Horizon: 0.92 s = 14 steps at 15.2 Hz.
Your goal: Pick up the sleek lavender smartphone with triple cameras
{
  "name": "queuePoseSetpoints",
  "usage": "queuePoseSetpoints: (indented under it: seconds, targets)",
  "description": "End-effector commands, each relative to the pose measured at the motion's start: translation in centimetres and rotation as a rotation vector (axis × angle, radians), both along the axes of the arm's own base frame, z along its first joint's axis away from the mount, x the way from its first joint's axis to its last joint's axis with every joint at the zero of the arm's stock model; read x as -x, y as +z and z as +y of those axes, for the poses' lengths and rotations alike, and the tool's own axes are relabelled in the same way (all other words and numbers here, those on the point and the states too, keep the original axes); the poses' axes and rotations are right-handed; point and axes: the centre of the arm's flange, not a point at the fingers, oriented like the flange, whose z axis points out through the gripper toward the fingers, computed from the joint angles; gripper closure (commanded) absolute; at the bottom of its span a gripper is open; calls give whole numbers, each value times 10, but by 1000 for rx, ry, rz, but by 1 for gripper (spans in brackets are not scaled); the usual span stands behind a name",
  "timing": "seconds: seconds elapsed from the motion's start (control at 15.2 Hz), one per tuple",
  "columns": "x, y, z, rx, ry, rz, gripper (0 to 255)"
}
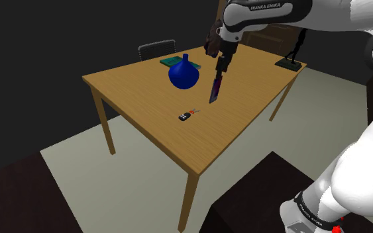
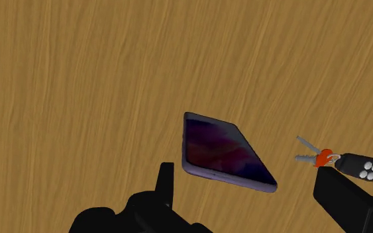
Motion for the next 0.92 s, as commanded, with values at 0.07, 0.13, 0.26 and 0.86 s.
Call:
queuePoseSetpoints:
  seconds: [0.07,0.13,0.26,0.86]
  targets:
    - [-14,-13,1,-5,30,7,0]
    - [-14,-18,1,-5,30,7,0]
    - [-14,-29,1,-5,30,7,0]
    - [-14,-47,1,-5,30,7,255]
